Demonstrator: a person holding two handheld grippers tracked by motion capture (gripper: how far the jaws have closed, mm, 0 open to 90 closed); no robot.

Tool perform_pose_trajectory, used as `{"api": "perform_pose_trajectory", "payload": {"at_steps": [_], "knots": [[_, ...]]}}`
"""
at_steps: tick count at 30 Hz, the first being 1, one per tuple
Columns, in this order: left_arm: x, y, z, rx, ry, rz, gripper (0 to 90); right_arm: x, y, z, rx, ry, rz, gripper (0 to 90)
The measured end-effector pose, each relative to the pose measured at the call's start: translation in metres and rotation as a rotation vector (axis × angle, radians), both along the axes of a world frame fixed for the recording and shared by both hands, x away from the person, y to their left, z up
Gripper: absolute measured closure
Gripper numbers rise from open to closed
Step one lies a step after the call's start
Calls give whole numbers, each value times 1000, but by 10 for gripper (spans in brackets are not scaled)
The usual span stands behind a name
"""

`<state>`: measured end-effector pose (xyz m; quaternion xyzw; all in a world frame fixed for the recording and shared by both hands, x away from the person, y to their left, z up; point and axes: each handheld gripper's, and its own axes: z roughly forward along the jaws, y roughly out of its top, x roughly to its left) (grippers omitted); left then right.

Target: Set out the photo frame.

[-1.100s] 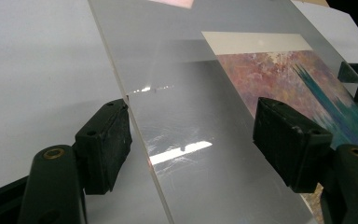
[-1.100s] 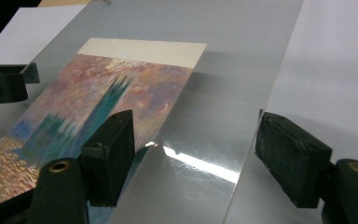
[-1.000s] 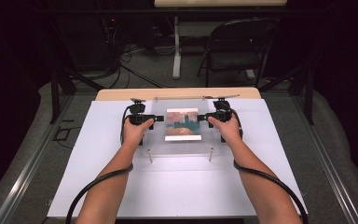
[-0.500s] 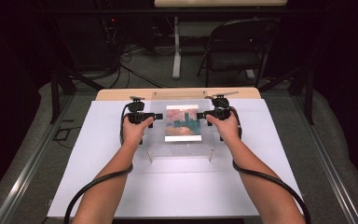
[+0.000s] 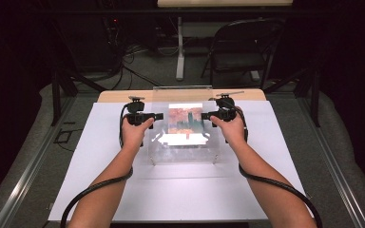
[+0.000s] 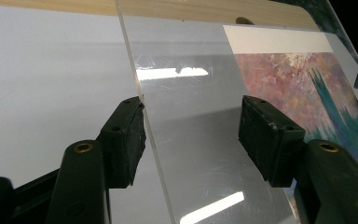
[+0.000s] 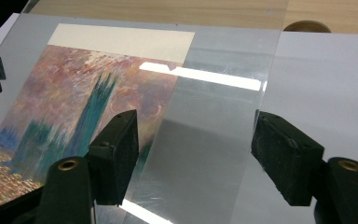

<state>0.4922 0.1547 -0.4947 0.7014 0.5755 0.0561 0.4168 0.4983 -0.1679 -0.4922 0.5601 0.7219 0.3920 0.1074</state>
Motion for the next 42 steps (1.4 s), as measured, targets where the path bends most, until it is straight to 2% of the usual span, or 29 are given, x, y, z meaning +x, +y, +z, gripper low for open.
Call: {"api": "perform_pose_trajectory", "payload": {"at_steps": [13, 20, 25, 30, 38, 42], "knots": [[-19, 4, 22, 16, -37, -3, 478, -19, 2, 22, -16, -55, -14, 384], [-30, 8, 32, -3, -48, 9, 524, -30, 3, 32, -33, -83, -9, 404], [-38, 10, 37, -1, -62, 8, 548, -38, 3, 39, -49, -101, -1, 429], [-46, 11, 43, 2, -85, 0, 563, -44, 0, 44, -37, -112, -2, 477], [-65, 16, 53, -13, -118, -13, 615, -64, -2, 56, -59, -152, 16, 520], [-78, 18, 59, -17, -135, -22, 642, -77, -3, 62, -69, -187, 16, 541]]}}
